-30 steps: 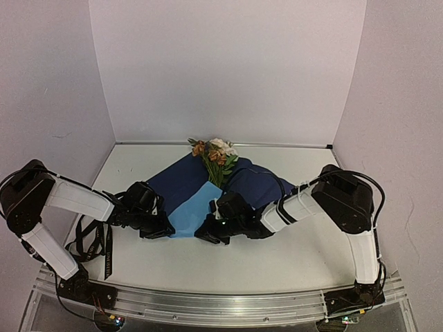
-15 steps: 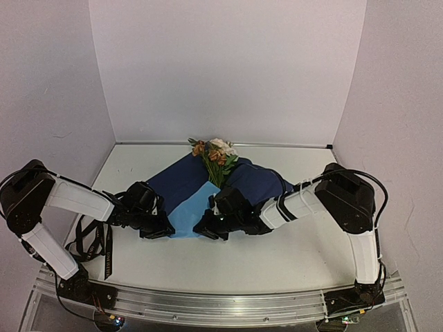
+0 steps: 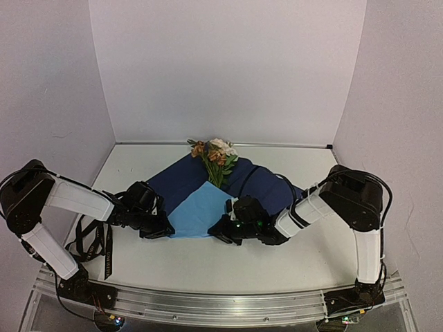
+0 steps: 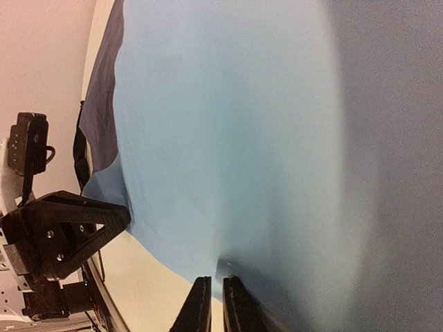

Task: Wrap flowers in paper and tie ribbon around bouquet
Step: Press the fold line of the 1/4-folded wrapping paper.

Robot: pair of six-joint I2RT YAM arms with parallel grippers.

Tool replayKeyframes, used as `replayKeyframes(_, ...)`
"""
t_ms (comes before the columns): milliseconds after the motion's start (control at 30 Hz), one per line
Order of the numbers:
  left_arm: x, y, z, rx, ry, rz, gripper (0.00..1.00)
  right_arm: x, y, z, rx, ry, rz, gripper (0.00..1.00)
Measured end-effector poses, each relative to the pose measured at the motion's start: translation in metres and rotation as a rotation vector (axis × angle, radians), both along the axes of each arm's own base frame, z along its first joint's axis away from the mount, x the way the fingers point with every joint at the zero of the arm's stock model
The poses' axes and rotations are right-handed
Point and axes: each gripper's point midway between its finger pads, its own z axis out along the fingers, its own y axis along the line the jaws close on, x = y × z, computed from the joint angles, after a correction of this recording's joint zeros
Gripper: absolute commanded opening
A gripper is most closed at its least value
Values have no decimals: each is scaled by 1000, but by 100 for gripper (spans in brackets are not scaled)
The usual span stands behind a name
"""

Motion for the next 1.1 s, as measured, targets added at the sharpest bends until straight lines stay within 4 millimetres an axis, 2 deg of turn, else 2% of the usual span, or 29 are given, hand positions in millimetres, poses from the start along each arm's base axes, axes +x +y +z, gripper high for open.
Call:
replayKeyframes(167,-1,0,0,1,6,-2,16,-1,-23,2,34,-18,-65,7)
replayKeyframes(233,-1,0,0,0,7,-2,16,-2,-41,-2,26,-22,-111,7)
replayKeyframes(333,-1,0,0,0,7,-2,16,2,-76,-2,22,-45,-220,8)
replayKeyframes(567,-1,1,0,2,11,-2,17,1,-179,-3,-54,-119,-519,11)
replayKeyframes(733,-2,1,1,7,9,-8,22,1,-235,-2,-86,-154,-687,24)
replayKeyframes(867,-4,3,3,24,17,-18,28,2,-243,3,-95,-163,-702,36)
replayKeyframes(1100,3,-3,17,38,14,-37,31,-10,-233,9,-126,-176,-627,49)
